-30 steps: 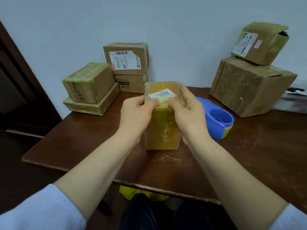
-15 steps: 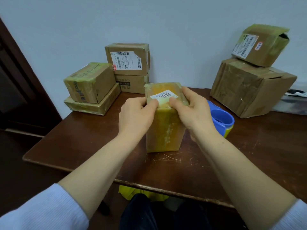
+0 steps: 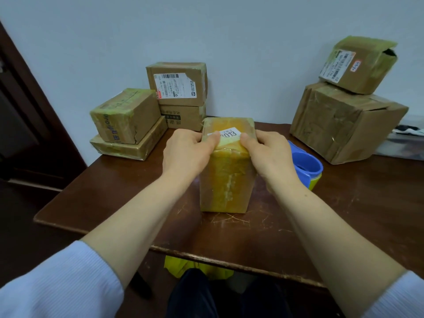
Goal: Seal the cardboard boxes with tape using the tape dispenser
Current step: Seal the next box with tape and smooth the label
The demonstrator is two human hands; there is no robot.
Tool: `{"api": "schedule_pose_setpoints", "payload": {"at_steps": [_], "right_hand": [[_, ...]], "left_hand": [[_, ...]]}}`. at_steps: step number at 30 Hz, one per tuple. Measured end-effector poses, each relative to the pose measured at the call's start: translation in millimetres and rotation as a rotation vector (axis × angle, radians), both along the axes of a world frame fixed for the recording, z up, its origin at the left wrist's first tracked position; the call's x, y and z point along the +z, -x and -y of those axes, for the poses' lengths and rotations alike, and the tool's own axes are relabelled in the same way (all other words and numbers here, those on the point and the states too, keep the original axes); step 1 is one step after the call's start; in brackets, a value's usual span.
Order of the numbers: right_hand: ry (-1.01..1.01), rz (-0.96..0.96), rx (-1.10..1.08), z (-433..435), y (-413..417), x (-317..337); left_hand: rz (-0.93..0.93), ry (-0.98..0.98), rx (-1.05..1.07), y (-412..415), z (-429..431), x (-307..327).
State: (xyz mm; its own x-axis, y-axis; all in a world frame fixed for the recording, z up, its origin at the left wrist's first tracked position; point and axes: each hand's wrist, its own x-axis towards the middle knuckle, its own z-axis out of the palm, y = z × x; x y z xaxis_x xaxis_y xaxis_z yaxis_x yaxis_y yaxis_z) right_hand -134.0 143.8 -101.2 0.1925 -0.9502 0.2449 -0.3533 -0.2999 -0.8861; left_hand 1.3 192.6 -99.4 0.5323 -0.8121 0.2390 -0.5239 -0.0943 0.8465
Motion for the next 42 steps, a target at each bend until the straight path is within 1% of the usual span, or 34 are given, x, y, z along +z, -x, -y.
{"api": "schedule_pose_setpoints", "payload": {"at_steps": [2,5,6,9,10,12,14,16,18,23,26,27,29,31,33,34,37,39,42], "right_hand": [[0.002,0.039,0.002,1.0,4.6,-0.4],[0.004,-0.013,-0.006,-0.4,5.1,2.8],[0.012,-0.069,-0.020,-0.6,3.4,5.3],[0.095,-0.346,-0.077,1.3,-1.6,12.8],[0.117,-0.373,-0.092,2.7,-1.2,13.7],[0.108,-0.318,-0.097,8.3,2.0,12.2],[0.021,-0.152,-0.060,10.0,7.3,11.7],[-0.100,-0.021,0.033,7.1,10.6,13.1],[-0.199,-0.002,0.115,2.2,10.3,13.7],[-0.236,0.068,0.184,1.3,14.1,16.6],[-0.302,0.166,0.282,2.6,24.3,12.8],[-0.265,0.154,0.305,0.8,26.9,11.2],[-0.099,0.131,0.292,-5.0,29.0,7.8],[0.051,0.200,0.330,-12.5,30.2,5.8],[0.144,0.139,0.385,-13.9,28.0,-1.4],[0.158,0.104,0.388,-13.4,26.4,-5.1],[0.175,0.120,0.387,-10.7,21.1,-9.9],[0.176,0.107,0.395,-6.7,21.8,-6.6],[0.056,0.117,0.482,2.0,33.6,2.4]], "left_hand": [[0.007,0.004,-0.003,-0.6,0.5,-1.5],[-0.012,-0.003,-0.023,0.2,-5.0,0.5],[-0.021,-0.017,-0.042,0.1,-5.9,1.5],[-0.028,-0.029,-0.064,-0.8,-2.9,2.0],[-0.035,-0.020,-0.051,-0.8,-1.1,1.9],[-0.032,-0.018,-0.018,-2.4,0.9,2.2],[-0.039,-0.026,-0.004,-4.7,-0.8,3.1],[-0.108,-0.059,-0.071,-5.5,-4.2,3.4],[-0.125,-0.098,-0.143,-2.5,-6.8,3.1],[-0.159,-0.058,-0.125,-1.8,-8.6,3.8],[-0.092,-0.058,-0.160,-3.5,-14.0,1.5],[-0.051,-0.055,-0.171,-2.1,-15.0,0.0],[0.021,-0.022,-0.170,-2.2,-17.7,-4.4],[0.154,0.149,-0.207,-4.0,-24.5,-7.5],[0.237,0.263,-0.306,-8.2,-28.8,-14.0],[0.266,0.273,-0.353,-11.8,-29.2,-20.0],[0.350,0.312,-0.410,-21.6,-23.9,-27.7],[0.386,0.299,-0.455,-26.3,-18.4,-23.4],[0.337,0.217,-0.565,-34.3,-15.9,-12.1]]}}
